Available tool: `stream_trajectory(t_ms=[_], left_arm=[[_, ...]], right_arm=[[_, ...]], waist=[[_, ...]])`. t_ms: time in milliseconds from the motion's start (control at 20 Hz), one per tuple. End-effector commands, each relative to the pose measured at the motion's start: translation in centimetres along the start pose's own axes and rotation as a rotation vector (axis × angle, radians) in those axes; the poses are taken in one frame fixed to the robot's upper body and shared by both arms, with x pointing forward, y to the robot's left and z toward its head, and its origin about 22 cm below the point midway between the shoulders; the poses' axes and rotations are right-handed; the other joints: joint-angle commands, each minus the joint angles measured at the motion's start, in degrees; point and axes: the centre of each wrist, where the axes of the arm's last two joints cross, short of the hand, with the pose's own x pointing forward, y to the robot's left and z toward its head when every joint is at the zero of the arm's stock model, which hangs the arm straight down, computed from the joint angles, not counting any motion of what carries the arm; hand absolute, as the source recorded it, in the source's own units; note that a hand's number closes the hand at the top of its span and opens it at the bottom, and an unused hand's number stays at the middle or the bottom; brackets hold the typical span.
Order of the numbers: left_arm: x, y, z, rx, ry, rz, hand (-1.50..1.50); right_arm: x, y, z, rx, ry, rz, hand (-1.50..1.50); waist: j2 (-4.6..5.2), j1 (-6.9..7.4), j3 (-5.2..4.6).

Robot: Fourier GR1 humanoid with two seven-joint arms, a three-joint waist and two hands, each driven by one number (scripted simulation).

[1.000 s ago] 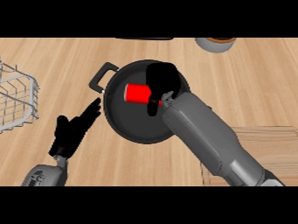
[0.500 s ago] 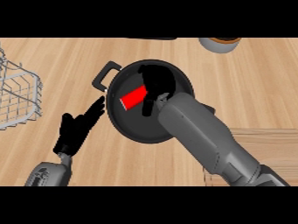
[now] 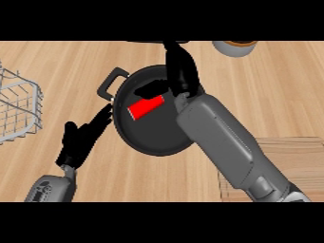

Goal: Pick the can from the cutting board and place it in the pot

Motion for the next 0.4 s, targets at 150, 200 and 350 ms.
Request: stream_trajectory(t_ms=[150, 200, 350], left_arm=[[-1.1, -0.1, 0.6, 0.03, 0.013, 0.022, 0.0], [-1.5, -0.2, 1.2, 0.036, 0.018, 0.033, 0.0], [0.6, 2.2, 1.4, 0.065, -0.01, -0.007, 0.0]], right_arm=[[-2.0, -2.9, -1.2, -0.231, -0.032, -0.221, -1.5], [-1.3, -2.8, -1.2, -0.241, -0.032, -0.258, -1.5], [-4.0, -6.3, -0.3, -0.258, -0.055, -0.331, -1.5]], waist=[[-0.33, -2.14, -0.04], [-0.44, -2.03, -0.05], [-0.74, -2.96, -0.02]])
